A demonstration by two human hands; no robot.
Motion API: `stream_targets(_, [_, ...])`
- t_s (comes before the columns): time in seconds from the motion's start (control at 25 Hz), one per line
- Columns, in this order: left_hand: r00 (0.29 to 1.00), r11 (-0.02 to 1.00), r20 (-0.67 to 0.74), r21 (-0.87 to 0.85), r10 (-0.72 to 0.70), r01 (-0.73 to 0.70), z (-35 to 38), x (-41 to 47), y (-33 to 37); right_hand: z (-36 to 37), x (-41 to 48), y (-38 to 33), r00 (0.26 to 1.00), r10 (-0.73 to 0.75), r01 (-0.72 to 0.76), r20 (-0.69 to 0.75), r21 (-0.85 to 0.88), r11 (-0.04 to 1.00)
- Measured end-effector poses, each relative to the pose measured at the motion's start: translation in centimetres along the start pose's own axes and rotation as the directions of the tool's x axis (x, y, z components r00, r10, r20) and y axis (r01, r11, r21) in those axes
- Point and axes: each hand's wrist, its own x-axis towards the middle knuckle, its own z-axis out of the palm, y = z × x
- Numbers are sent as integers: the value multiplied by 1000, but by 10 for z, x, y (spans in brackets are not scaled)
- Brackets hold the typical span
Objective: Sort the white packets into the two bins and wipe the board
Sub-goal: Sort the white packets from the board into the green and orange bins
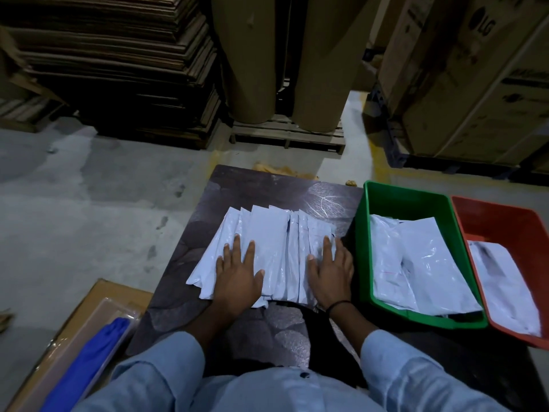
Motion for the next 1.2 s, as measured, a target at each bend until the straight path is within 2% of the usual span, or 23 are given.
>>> stream_targets(0.2, [993, 992, 15, 45, 118, -118, -3, 17, 23, 6, 23, 14, 967, 104, -134, 231, 119, 984])
stream_targets(0.32, [991, 988, 42, 85, 124, -127, 2, 27, 28, 13, 21, 15, 950, 122, -158, 287, 106, 982])
stream_targets(0.48, [993, 987, 40, 115, 112, -116, 8, 28, 29, 15, 12, 14, 951, 112, -141, 289, 80, 987])
stream_targets(0.72, [997, 997, -15, 5, 81, -80, 5, 29, 36, 19, -1, 9, 969, 92, -90, 227, -20, 996])
stream_targets(1.0, [998, 997, -61, -81, 9, -14, -4, 28, 36, 15, -2, 3, 982, -5, -12, 190, 89, 996])
stream_targets(1.2, [997, 989, -70, -147, -43, 32, -18, 24, 27, 16, 5, -1, 981, 37, -88, 190, 262, 961])
